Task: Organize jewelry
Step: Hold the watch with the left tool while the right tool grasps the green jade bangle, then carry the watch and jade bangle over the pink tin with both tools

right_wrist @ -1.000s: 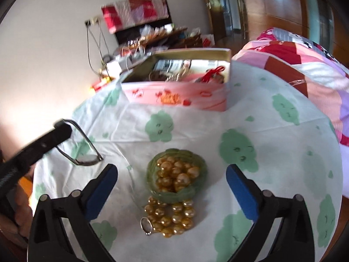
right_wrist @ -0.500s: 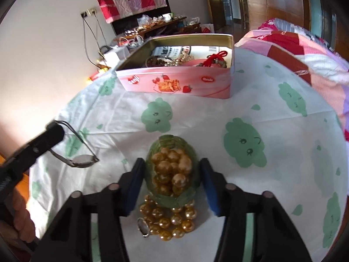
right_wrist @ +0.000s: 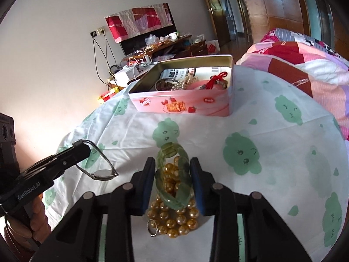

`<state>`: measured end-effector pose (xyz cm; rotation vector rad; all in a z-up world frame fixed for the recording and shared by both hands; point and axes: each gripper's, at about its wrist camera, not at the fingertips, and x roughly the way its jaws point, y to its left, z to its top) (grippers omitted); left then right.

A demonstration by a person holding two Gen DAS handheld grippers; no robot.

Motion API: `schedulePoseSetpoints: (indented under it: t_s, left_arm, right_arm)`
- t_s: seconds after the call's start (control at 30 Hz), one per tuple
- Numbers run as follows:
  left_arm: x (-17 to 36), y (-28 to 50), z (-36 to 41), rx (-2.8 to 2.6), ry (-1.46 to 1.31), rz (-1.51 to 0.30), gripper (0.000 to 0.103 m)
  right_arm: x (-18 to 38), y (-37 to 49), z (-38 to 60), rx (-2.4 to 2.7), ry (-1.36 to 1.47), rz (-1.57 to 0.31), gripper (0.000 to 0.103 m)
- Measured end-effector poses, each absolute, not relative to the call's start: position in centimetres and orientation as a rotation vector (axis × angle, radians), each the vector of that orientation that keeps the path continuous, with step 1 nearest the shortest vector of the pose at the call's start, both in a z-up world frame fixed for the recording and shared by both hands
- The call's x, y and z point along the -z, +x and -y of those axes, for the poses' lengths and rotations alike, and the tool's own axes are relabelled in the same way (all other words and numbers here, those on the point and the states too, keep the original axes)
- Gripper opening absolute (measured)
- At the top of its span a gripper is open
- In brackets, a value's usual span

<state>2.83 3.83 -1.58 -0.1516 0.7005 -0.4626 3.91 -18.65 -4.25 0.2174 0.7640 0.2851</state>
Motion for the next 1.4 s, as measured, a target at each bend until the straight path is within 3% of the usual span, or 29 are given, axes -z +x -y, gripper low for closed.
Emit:
schedulePoseSetpoints:
  t_s: [0.03, 0.1, 0.2, 0.43, 0.57, 0.97, 1.03, 1.1, 1.4]
  left_arm:
    - [1.6, 2.8, -3.8, 0.464, -0.152, -0.701, 0.014]
    - [1.6, 2.8, -3.8, 0.463, -0.152, -0.7, 0.014]
    - [1.6, 2.8, -3.8, 0.463, -0.152, -0.702, 0.014]
    - [1.8, 2.7, -3.7, 0.464, -0.149, -0.701, 0.014]
    - [1.8, 2.9, -3.9, 0.463, -0.156, -0.703, 0.014]
    - [1.7, 2.7, -4.0, 0.465, -0.156, -0.699, 0.014]
    - [1.6, 2.7, -4.1, 0.466, -0.157, -0.698, 0.014]
    - [1.6, 2.7, -4.1, 0.465, -0.159, -0.697, 0.014]
    - [1.5, 2.7, -4.1, 0.471, -0.166, -0.69, 0.014]
  right_arm:
    - [4.2, 4.0, 18.6, -0.282, 0.216, -0.764, 0.036]
    - [4.1, 3.7, 18.6, -0.286, 0.212, -0.751, 0.023]
    - [3.4, 2.8, 18.9, -0.299, 0.219, -0.689, 0.014]
    - [3.5, 3.1, 19.7, -0.281, 0.27, -0.701, 0.015]
    - [3.2, 2.9, 19.6, -0.293, 0.253, -0.701, 0.029]
    - [5.2, 3.3, 16.3, -0.314, 0.135, -0.866, 0.029]
    - [5.3, 3.5, 16.2, -0.321, 0.127, -0.87, 0.028]
    - [5.1, 3.2, 16.2, -0.311, 0.107, -0.859, 0.016]
    - [1.1, 1.4, 17.4, -0.34, 0.169, -0.676, 0.014]
